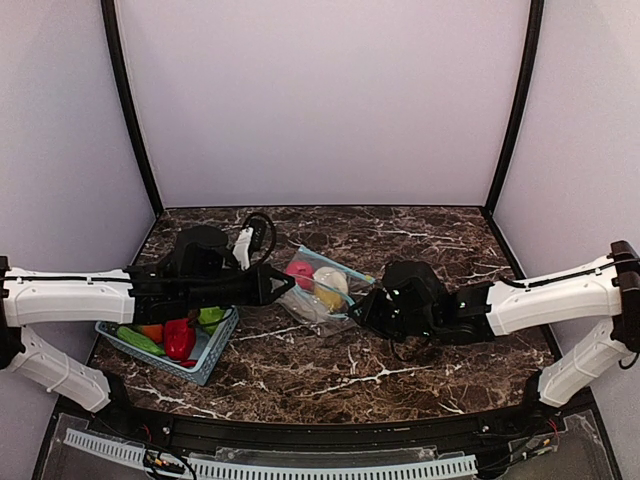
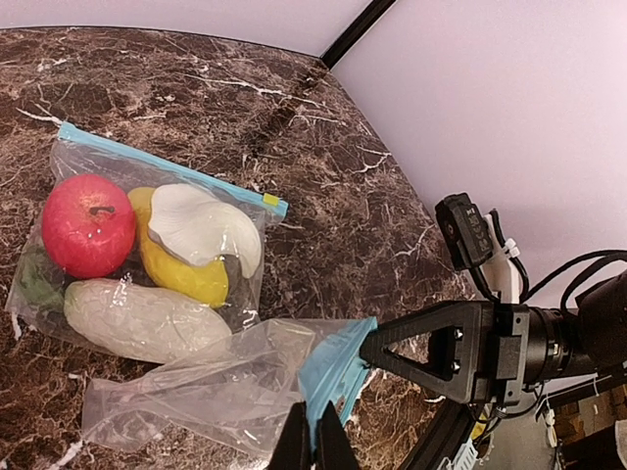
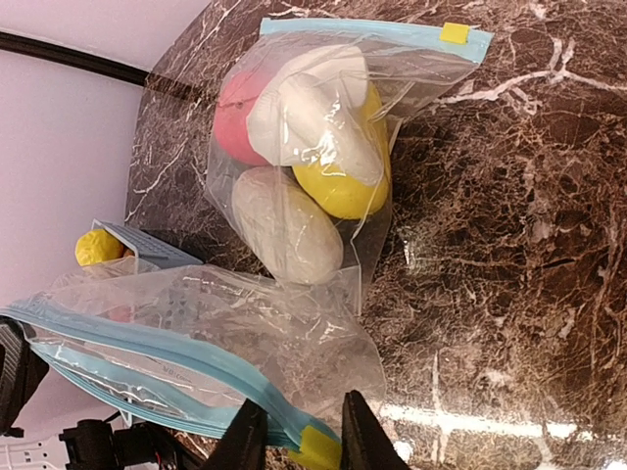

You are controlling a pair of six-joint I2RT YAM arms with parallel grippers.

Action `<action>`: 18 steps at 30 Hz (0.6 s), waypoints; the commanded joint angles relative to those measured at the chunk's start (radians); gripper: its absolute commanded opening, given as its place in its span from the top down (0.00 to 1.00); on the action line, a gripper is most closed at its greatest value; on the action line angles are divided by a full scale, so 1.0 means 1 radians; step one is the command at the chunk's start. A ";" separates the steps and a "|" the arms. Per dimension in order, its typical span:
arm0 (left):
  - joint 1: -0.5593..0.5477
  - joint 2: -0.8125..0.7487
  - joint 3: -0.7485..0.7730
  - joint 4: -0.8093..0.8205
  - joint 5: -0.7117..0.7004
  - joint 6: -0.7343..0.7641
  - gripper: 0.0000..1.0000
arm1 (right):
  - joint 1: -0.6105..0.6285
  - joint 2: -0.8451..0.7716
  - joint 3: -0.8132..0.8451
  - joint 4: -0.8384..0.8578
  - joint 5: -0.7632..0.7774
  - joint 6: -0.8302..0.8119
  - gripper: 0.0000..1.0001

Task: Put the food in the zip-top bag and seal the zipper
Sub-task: Pass from the left arm to the right

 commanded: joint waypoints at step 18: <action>0.000 -0.074 -0.006 -0.117 0.004 0.058 0.79 | -0.005 -0.040 0.038 -0.052 0.071 -0.347 1.00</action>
